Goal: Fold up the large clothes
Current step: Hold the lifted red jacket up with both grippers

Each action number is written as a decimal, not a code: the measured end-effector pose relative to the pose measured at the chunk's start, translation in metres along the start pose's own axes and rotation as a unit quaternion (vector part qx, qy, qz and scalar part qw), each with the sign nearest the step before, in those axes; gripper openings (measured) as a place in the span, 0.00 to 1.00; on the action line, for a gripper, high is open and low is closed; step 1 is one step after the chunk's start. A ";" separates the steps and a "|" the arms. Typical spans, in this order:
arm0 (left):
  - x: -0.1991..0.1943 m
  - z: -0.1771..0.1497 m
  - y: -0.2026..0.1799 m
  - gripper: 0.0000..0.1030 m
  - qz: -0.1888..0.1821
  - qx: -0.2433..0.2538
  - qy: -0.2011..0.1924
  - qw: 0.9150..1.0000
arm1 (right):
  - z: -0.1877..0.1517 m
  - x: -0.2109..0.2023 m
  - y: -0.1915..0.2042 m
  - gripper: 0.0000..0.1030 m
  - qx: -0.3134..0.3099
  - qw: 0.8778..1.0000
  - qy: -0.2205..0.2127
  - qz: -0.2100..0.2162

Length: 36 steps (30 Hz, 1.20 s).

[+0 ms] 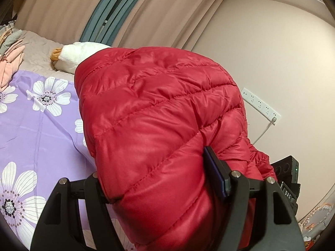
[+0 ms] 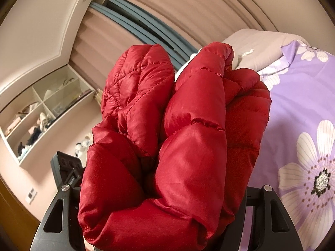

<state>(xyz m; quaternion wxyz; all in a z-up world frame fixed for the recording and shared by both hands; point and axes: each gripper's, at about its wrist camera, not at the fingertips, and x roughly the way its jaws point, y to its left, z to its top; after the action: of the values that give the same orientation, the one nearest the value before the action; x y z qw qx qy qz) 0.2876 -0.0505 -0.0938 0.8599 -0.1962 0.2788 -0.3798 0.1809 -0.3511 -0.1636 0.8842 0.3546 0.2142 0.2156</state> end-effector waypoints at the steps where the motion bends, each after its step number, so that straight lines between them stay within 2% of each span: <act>1: -0.001 -0.001 0.001 0.68 -0.001 0.000 0.001 1.000 | 0.000 0.000 -0.002 0.65 -0.001 1.000 0.000 0.000; 20: -0.004 0.003 0.007 0.68 0.005 -0.005 0.007 1.000 | 0.005 -0.001 -0.009 0.65 -0.001 1.000 0.007 0.001; 36: -0.004 0.012 0.009 0.68 0.049 -0.013 -0.013 0.999 | 0.015 0.024 -0.001 0.65 -0.009 0.999 0.036 0.027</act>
<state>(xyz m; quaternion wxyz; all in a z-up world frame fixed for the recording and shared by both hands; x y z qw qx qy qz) 0.2977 -0.0400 -0.0878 0.8786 -0.1982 0.2817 -0.3307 0.2085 -0.3468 -0.1603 0.8728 0.3444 0.2346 0.2541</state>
